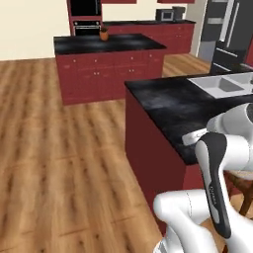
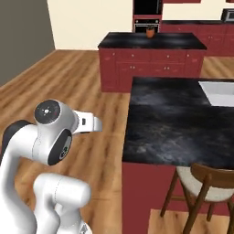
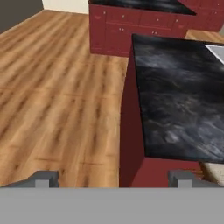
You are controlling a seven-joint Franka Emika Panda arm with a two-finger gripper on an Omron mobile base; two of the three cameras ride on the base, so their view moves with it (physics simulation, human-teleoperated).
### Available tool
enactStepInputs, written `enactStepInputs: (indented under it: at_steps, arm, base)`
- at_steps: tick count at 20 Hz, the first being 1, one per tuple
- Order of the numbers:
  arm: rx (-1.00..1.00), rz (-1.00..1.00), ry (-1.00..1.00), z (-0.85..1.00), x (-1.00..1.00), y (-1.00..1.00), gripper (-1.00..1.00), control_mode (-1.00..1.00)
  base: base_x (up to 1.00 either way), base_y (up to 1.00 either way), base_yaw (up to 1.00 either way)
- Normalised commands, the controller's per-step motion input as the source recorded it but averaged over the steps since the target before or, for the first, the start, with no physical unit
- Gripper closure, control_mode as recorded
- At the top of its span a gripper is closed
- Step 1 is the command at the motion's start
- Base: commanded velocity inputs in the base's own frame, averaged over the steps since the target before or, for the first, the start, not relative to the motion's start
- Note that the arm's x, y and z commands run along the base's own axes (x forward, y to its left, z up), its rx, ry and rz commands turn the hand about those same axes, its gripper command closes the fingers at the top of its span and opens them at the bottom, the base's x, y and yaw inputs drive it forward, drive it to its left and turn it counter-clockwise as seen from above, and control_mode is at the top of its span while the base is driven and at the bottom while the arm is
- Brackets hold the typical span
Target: Retrieve the tangerine and mango from the fridge and place them into the bowl on the dining table.
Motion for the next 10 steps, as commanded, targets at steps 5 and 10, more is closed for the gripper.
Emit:
enactStepInputs:
  at_steps: [5, 10]
  arm:
    - [0.0, 0.0, 0.0, 0.0, 0.0, 0.0, -1.0, 1.0]
    - [0.0, 0.0, 0.0, 0.0, 0.0, 0.0, -1.0, 1.0]
  base:
    - [1.0, 0.98, -0.16]
    - [0.92, 0.87, -0.59]
